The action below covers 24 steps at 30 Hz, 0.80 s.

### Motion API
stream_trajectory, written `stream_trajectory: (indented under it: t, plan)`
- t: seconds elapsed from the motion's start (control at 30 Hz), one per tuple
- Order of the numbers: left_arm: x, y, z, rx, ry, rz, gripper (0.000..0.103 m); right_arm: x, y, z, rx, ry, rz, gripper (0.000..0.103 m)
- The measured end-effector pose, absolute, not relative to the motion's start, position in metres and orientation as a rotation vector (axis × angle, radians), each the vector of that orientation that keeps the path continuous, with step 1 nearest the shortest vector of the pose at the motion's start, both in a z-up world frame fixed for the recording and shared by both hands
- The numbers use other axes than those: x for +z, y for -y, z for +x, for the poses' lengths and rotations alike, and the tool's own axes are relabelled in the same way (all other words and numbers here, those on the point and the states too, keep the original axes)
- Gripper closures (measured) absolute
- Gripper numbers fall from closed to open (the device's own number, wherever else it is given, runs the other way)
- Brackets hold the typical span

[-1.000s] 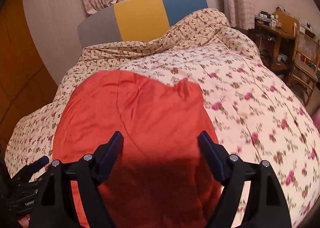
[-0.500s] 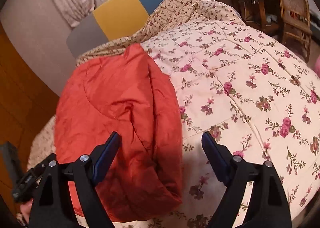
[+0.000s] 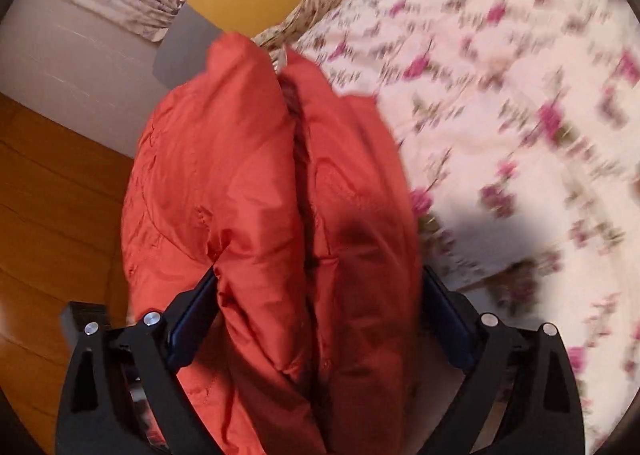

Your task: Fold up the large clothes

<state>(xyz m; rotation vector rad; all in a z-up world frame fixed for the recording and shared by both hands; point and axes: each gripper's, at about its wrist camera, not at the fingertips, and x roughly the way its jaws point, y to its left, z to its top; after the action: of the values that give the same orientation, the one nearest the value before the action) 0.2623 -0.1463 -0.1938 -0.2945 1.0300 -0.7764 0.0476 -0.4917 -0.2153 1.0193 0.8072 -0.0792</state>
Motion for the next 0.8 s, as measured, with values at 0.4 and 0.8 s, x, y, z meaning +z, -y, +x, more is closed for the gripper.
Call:
stream_trajectory:
  t: [0.4, 0.8]
  plan:
    - [-0.141, 0.154, 0.209, -0.753, -0.752, -0.020, 0.035, -0.194, 0.453, 0.036, 0.117, -0.696, 1.021, 0.036]
    - [-0.113, 0.046, 0.190, -0.615, -0.598, -0.072, 0.041, -0.171, 0.341, 0.084, 0.242, -0.656, 0.887, 0.037]
